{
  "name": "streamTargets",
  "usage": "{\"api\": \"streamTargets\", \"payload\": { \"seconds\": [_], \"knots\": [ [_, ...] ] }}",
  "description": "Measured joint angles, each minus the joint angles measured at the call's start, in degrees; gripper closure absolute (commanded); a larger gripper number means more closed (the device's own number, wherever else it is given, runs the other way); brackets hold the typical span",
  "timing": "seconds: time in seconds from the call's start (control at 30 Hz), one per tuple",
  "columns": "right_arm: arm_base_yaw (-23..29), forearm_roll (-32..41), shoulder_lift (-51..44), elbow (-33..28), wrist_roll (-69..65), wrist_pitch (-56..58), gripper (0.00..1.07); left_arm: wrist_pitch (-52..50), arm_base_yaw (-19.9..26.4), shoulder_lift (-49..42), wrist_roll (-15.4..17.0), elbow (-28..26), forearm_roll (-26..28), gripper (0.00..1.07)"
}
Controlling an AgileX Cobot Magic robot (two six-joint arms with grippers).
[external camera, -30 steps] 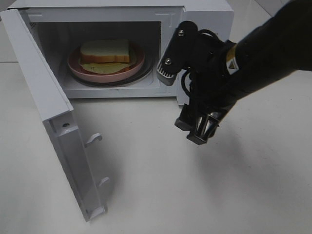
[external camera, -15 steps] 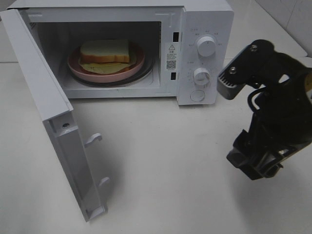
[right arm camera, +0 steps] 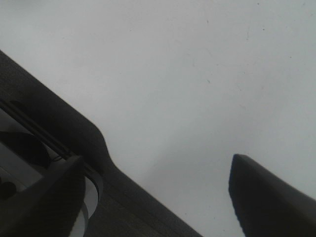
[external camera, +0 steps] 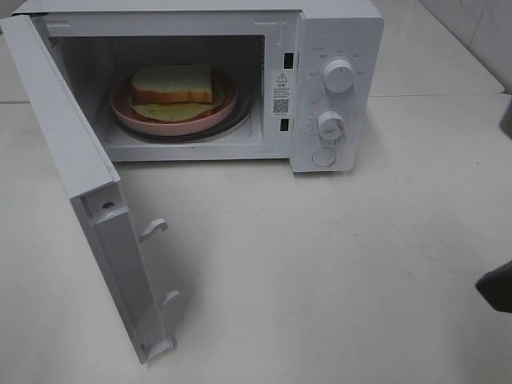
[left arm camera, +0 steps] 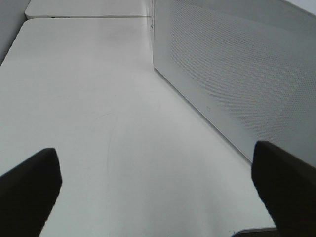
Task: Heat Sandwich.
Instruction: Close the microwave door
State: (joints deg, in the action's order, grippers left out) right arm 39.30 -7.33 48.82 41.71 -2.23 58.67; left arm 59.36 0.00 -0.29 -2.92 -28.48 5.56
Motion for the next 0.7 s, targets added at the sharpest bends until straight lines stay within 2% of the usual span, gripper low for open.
{"api": "streamTargets", "payload": {
  "seconds": [0.23,0.53,0.7],
  "knots": [
    [0.0,0.0,-8.02,0.0,0.0,4.64,0.31,0.0,0.0,0.0,0.0,0.0,0.0,0.01],
    [0.0,-0.06,-23.26,0.0,-0.06,7.79,0.31,0.0,0.0,0.0,0.0,0.0,0.0,0.01],
    [0.0,-0.4,-27.04,0.0,-0.06,7.96,0.31,0.0,0.0,0.0,0.0,0.0,0.0,0.01]
  ]
}}
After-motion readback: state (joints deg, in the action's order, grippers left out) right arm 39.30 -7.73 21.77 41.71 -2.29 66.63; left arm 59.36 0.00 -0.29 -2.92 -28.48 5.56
